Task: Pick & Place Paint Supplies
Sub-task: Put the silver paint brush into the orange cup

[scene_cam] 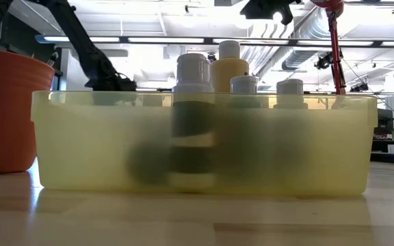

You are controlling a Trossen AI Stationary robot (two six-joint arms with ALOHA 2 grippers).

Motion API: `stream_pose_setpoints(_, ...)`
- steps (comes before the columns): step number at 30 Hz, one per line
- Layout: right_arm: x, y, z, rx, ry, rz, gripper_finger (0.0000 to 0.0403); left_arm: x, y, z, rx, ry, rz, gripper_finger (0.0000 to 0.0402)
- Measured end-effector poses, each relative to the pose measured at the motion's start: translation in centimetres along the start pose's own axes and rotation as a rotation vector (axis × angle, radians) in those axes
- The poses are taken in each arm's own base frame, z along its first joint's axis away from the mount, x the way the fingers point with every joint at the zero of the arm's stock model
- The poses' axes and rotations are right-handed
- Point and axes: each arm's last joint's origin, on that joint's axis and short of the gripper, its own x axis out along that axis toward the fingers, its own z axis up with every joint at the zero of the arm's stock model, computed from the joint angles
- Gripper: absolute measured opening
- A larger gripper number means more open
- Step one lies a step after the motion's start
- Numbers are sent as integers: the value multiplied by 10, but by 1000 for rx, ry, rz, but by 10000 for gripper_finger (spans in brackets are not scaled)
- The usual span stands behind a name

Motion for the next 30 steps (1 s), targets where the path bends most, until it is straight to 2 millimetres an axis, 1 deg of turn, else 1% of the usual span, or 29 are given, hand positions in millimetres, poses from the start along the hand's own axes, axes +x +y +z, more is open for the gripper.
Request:
stream_pose_setpoints(4,0,0,0,-3,0,1,109,5,21,4,-73,36,29,0)
stream_pose_setpoints(7,0,0,0,-2,0,0,109,7,40,7,-144,92,13,0)
stream_pose_setpoints(12,0,0,0,-3,0,1,109,9,58,10,-225,88,67,0)
stream_pose_setpoints(16,0,0,0,-3,-1,0,109,7,64,9,-232,43,210,0)
stream_pose_setpoints(18,0,0,0,-3,0,1,109,6,65,10,-230,18,254,0)
stream_pose_setpoints(24,0,0,0,-3,-1,0,109,5,66,12,-235,-32,327,0)
stream_pose_setpoints(30,0,0,0,-3,-1,0,109,8,71,13,-248,-27,338,0)
